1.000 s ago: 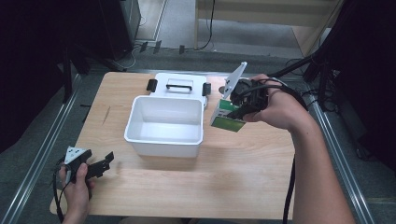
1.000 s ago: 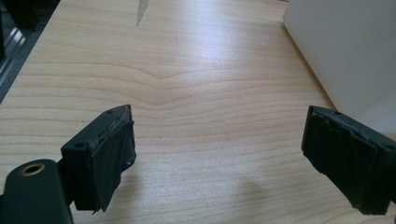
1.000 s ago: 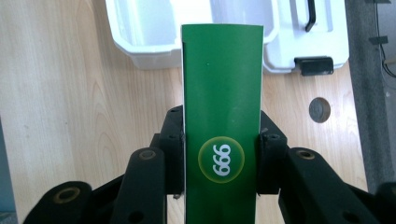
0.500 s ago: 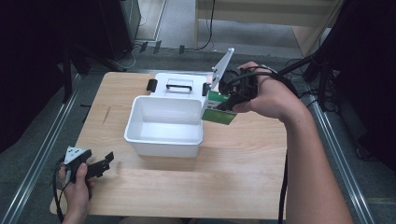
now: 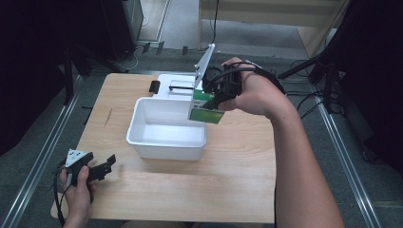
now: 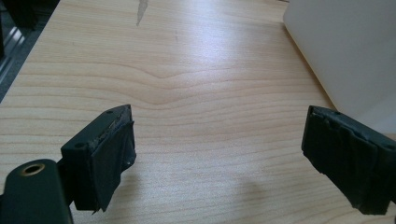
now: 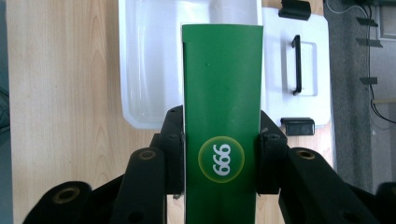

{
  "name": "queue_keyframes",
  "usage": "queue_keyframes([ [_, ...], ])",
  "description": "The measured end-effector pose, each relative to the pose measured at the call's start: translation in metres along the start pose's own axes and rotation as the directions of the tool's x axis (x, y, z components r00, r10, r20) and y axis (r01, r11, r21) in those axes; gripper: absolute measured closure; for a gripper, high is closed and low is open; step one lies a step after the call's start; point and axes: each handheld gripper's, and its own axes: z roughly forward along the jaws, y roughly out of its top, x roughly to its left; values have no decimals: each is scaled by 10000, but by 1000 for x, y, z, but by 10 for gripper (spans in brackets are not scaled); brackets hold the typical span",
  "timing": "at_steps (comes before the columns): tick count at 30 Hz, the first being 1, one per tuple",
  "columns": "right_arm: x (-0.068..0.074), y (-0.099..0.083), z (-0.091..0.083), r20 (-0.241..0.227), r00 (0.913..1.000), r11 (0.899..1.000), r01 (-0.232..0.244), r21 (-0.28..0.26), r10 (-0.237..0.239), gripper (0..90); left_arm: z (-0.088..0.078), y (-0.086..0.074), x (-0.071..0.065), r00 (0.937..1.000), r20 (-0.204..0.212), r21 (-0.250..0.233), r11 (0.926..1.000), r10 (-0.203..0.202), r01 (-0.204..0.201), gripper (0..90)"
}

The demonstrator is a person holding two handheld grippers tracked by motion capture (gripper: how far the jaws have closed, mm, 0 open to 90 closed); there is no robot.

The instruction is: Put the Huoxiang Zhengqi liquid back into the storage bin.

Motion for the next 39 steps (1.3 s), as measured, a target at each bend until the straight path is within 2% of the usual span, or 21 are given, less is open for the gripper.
queue_keyframes([
  [16, 1, 25, 23, -343, 9989, 9994, 329, -85, -332, 643, 0, 0, 0, 10000, 33, 55, 10000, -5, 5, 105],
  [20, 2, 29, 29, -408, 9988, 9997, 258, -58, -260, 643, 0, 0, 0, 10000, 32, 56, 10000, -9, 8, 105],
  [22, 1, 31, 33, -491, 9974, 9985, 521, -152, -528, 643, 0, 0, 1, 10000, 35, 57, 10000, -11, 10, 105],
  [23, 2, 31, 35, -509, 9979, 9992, 398, -25, -398, 643, 0, 0, 1, 10000, 39, 65, 10000, -13, 13, 105],
  [24, 2, 31, 38, -544, 9969, 9984, 558, -71, -561, 643, 0, 0, 1, 10000, 38, 70, 10000, -7, 7, 105],
  [26, 2, 31, 41, -588, 9969, 9986, 524, 12, -523, 643, 0, 0, 1, 10000, 39, 48, 10000, -36, 36, 105],
  [30, 0, 30, 49, -598, 9953, 9969, 776, 134, -767, 643, 0, 0, 1, 10000, 42, 34, 10000, -44, 44, 104],
  [32, 3, 29, 52, -653, 9959, 9973, 654, 347, -630, 643, 0, 0, 1, 10000, 36, 40, 10000, -10, 9, 105],
  [36, 3, 30, 60, -632, 9941, 9951, 903, 392, -877, 642, 0, 0, 1, 10000, 37, 49, 10000, 1, -1, 105],
  [38, 4, 29, 64, -681, 9954, 9962, 705, 511, -669, 642, 0, 0, 1, 10000, 41, 68, 10000, 18, -19, 105],
  [39, 4, 29, 66, -675, 9951, 9960, 754, 478, -721, 642, 0, 0, 1, 10000, 40, 74, 10000, 17, -17, 105],
])
